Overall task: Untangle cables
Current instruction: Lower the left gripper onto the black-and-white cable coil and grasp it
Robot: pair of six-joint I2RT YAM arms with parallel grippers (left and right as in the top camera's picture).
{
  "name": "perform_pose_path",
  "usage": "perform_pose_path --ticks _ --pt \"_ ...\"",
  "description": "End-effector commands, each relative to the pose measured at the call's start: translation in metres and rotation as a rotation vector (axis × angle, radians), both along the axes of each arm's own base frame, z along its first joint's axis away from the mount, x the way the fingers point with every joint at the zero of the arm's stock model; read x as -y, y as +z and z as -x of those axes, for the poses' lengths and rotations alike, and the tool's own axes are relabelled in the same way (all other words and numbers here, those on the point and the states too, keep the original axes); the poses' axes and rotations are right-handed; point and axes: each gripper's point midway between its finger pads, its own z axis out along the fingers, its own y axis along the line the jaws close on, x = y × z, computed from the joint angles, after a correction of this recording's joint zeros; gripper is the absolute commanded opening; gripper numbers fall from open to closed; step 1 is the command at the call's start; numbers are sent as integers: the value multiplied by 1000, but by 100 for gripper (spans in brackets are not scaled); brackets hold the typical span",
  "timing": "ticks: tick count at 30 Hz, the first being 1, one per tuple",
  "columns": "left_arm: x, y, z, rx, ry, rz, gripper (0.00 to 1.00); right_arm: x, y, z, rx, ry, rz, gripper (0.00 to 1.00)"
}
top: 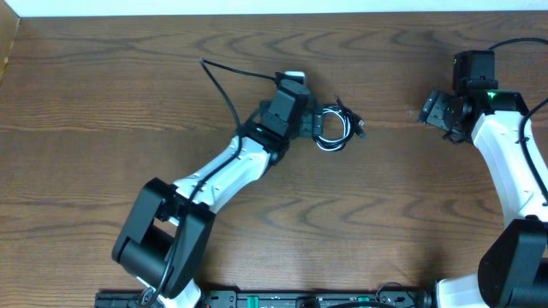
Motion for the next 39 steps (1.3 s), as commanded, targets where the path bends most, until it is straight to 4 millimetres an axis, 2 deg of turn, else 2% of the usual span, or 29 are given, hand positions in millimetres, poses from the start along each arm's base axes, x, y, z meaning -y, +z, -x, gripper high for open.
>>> perform_pose_path --ticks 1,5,10,13,14,15,17,39 --pt "15 -16 6 -13 -12 -6 93 3 4 -2 14 -35 -6 87" --pt "29 -38 12 -32 -40 -23 93 3 3 0 8 -46 -11 86" --pt "31 -57 16 -71 -33 -33 90 3 3 1 5 -46 -10 86" --pt "31 -58 16 -71 -34 -34 78 3 2 2 1 -47 -12 85" --pt "31 -58 16 -72 -34 -34 63 3 2 2 0 -52 -13 85" --pt "31 -58 16 -73 -34 -34 52 3 2 3 -2 -52 -14 85" --pt "31 -59 17 -75 -34 -36 40 3 1 4 -6 -52 -13 85" --pt "22 -66 21 -101 -18 -76 41 1 -1 9 -30 -50 -20 82"
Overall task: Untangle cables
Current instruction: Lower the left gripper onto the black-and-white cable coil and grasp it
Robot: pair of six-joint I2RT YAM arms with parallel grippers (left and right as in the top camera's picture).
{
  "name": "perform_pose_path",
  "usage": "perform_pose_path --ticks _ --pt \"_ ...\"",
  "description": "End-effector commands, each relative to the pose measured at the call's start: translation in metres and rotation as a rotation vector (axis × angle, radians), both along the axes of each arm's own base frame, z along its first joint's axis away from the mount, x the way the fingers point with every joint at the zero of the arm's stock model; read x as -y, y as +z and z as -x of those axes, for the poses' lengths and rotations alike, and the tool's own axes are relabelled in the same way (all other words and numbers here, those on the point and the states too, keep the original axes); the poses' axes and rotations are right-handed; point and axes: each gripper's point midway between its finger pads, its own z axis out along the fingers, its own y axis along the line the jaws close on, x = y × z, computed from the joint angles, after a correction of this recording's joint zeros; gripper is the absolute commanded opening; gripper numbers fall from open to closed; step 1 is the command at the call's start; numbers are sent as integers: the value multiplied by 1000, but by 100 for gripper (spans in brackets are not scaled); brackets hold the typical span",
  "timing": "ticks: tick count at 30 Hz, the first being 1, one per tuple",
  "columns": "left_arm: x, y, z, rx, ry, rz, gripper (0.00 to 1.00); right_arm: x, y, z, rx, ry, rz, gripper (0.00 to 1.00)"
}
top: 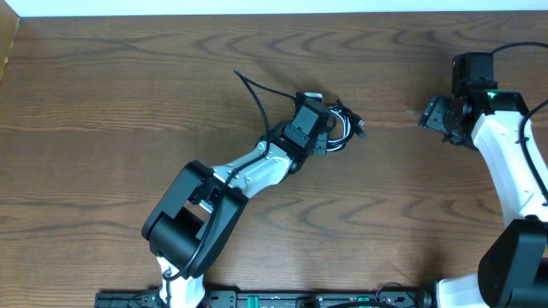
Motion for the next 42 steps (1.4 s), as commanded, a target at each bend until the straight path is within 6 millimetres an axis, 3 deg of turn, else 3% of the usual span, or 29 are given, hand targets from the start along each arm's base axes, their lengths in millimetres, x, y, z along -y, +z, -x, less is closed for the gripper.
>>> perform_pose_path --ticks 1,12,17,27,31,34,37,42 --pt "-7 -2 -2 12 24 -31 41 2 3 -2 11 -21 -7 82" --pt "-13 -27 0 -20 35 -78 41 1 2 0 4 -28 -11 82" --pt "-12 -28 -1 -15 36 -74 40 1 2 0 4 -27 -12 82" --pt "-9 -25 -5 0 50 -48 8 1 -1 0 3 -26 -14 82" --pt "-8 -23 -5 3 49 -45 8 0 -6 2 -2 -26 -14 84" --pt "-6 -8 -8 27 47 -24 8 0 -13 4 -7 -22 -13 84" --pt "-4 22 -13 78 49 16 8 -6 -19 4 -9 29 -32 85" --pt "-3 87 -16 186 47 93 8 -43 -22 -9 35 285 -168 85"
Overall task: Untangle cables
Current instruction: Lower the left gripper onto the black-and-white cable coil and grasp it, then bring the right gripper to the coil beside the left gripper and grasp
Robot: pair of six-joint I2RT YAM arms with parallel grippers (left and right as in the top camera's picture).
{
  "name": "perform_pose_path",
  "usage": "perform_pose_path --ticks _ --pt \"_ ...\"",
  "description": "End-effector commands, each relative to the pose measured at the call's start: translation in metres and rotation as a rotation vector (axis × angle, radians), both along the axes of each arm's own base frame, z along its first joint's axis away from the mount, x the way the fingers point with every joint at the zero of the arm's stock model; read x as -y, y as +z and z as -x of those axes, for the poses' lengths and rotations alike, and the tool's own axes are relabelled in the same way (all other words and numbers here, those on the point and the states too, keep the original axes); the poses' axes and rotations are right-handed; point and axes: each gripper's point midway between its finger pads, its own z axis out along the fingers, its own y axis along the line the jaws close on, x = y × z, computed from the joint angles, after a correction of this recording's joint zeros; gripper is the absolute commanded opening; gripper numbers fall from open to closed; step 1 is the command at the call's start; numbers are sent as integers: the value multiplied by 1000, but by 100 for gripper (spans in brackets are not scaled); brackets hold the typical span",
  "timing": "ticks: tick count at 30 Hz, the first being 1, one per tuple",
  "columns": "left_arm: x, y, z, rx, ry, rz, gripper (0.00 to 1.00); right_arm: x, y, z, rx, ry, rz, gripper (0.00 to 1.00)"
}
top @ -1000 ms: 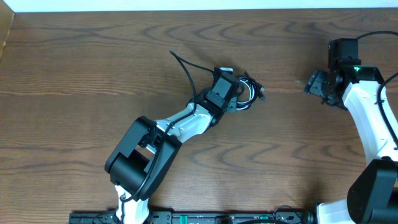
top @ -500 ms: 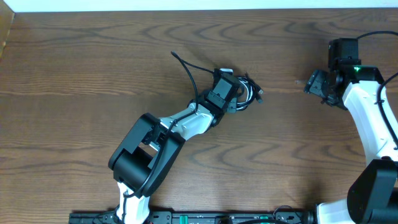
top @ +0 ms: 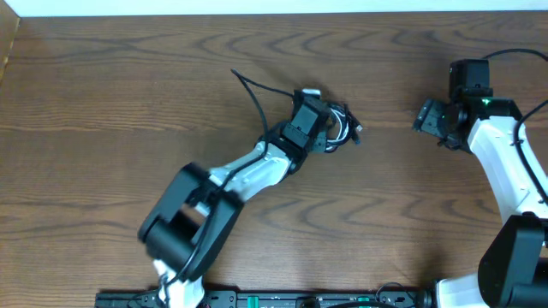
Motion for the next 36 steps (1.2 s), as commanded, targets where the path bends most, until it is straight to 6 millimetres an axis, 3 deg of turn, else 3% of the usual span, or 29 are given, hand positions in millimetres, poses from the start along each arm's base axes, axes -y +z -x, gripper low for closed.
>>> perform_pose_path --ticks 1,6,12,17,20,22,23,24,27,29,36 --pt "-3 70 -7 127 11 80 8 -38 -1 -5 27 242 -142 86" --pt "-15 116 -7 196 32 134 8 -84 13 -7 104 495 -328 91" --pt "-22 141 1 209 35 177 8 -120 33 -2 188 678 -502 98" --pt "-16 142 5 190 12 212 8 -141 48 5 245 782 -613 99" --pt "-8 145 7 177 -11 255 8 -148 49 6 243 801 -615 75" --pt "-6 147 7 169 1 286 8 -153 48 6 242 816 -602 71" --pt "-5 148 7 169 -5 296 8 -155 47 4 245 824 -586 59" --pt "-3 149 8 168 -12 302 8 -157 47 4 249 832 -578 56" --pt "2 149 11 153 -36 320 8 -167 51 0 277 868 -568 59" --pt "6 149 14 141 -61 334 8 -173 53 -2 298 893 -560 68" --pt "15 150 21 111 -110 370 8 -174 47 -16 301 854 -441 68"
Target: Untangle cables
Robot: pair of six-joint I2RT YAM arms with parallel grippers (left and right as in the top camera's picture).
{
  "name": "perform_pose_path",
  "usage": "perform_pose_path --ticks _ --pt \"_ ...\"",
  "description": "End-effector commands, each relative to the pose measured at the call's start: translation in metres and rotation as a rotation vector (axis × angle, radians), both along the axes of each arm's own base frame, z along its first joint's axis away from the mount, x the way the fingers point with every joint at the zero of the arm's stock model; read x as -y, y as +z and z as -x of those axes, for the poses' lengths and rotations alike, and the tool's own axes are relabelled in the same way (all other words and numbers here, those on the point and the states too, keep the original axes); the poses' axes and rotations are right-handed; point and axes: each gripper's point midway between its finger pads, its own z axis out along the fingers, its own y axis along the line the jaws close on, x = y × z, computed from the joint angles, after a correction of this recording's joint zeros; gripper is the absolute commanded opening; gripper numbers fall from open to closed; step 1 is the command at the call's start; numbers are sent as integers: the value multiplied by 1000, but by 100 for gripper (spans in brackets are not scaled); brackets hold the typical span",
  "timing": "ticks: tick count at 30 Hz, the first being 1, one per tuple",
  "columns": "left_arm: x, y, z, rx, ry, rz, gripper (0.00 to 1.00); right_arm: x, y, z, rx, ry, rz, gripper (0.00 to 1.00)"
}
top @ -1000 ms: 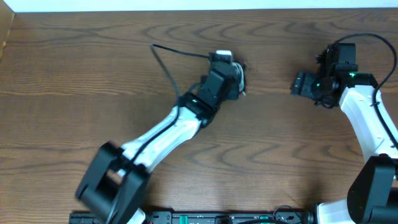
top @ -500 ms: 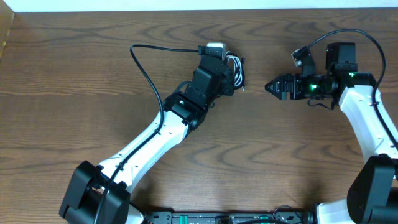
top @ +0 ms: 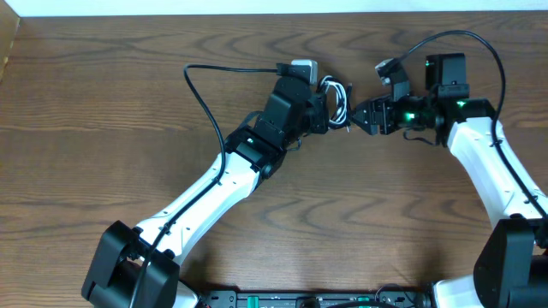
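A small bundle of black and white cables [top: 339,96] sits at the table's upper middle. My left gripper [top: 329,109] reaches in from the lower left and is shut on the bundle's left side, covering part of it. My right gripper [top: 356,116] comes in from the right, its tips just beside the bundle's right edge with a black cable end close by. Its fingers look parted and hold nothing that I can make out.
The left arm's own black lead [top: 205,94] arcs over the wooden table [top: 103,171] to the left of the bundle. Above the right wrist curves the right arm's lead [top: 467,38]. The table's far edge [top: 257,17] meets a white wall.
The right gripper has come from the far right to the bundle's right edge. The left gripper and the bundle are a little higher in the view, and the left arm's base has swung left.
At first the left gripper was at the left side of the bundle and the right gripper waited far right. Then the left gripper stood over the bundle and stayed there. Now the bundle has shifted toward the far edge with it, and the right gripper is beside it.
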Motion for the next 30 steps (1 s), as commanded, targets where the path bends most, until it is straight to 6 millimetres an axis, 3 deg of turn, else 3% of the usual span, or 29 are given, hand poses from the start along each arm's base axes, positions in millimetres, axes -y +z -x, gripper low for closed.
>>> perform_pose_path --ticks 1,19,21,25,27,29,30 --pt "6 14 6 2 -41 55 8 3 -9 -4 -11 -52 64 67" --pt "18 21 20 -41 -114 125 8 5 -14 -15 26 -74 109 61" --pt "19 25 22 -37 -122 133 8 5 -18 -17 23 -75 109 57" --pt "19 30 23 -28 -124 138 8 5 -28 -20 -2 -92 110 42" --pt "19 30 23 -27 -125 139 8 5 -32 -20 -15 -95 110 29" --pt "18 30 23 -27 -124 139 8 6 -34 -21 -19 -97 113 4" --pt "18 30 23 -26 -125 135 8 6 -34 -21 -16 -97 113 1"
